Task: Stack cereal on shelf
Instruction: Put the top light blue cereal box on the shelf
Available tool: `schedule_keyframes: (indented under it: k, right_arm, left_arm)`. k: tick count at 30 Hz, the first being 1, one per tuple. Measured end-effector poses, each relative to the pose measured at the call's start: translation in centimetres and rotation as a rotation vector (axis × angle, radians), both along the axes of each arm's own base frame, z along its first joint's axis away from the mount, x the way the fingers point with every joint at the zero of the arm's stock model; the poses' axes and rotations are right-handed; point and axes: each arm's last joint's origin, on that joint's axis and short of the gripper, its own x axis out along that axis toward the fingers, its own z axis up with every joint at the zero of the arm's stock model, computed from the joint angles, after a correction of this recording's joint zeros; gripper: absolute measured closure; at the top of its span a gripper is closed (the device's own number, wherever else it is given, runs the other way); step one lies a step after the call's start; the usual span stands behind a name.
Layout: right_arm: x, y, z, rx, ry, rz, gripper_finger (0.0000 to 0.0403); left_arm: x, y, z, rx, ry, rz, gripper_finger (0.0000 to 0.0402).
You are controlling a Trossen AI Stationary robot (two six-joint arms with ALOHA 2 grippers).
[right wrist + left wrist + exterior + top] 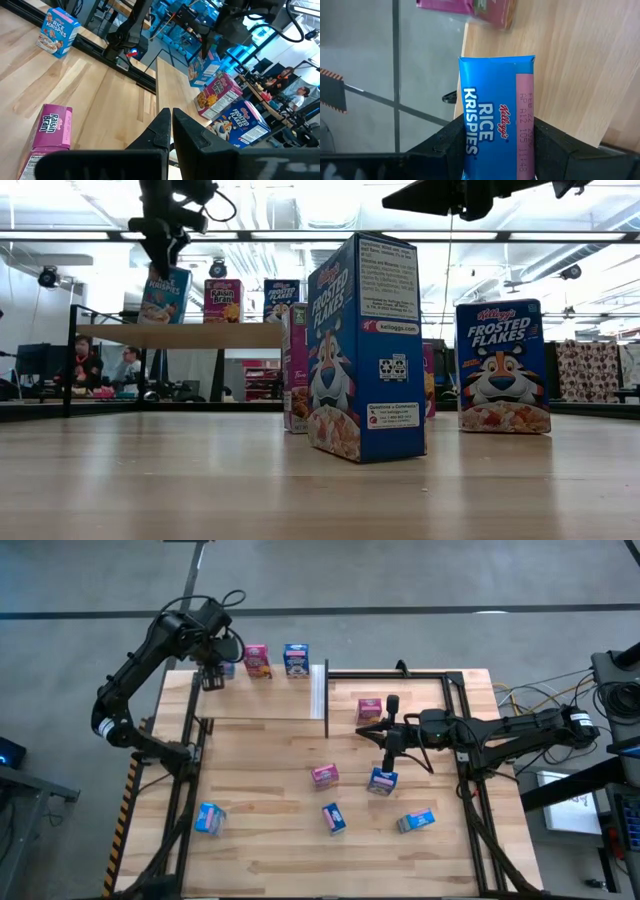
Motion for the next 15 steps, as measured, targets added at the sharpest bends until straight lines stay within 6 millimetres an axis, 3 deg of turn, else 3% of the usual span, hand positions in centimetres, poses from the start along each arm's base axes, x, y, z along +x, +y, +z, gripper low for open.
schedule_keyframes:
  k: [15]
  right_arm:
    - [0.0,0.01,-0.01,0.0,0.0,0.0,0.0394]
  left_arm:
    - [0.14,0.16,-0.66,-0.011,0.002,0.009,0.0239]
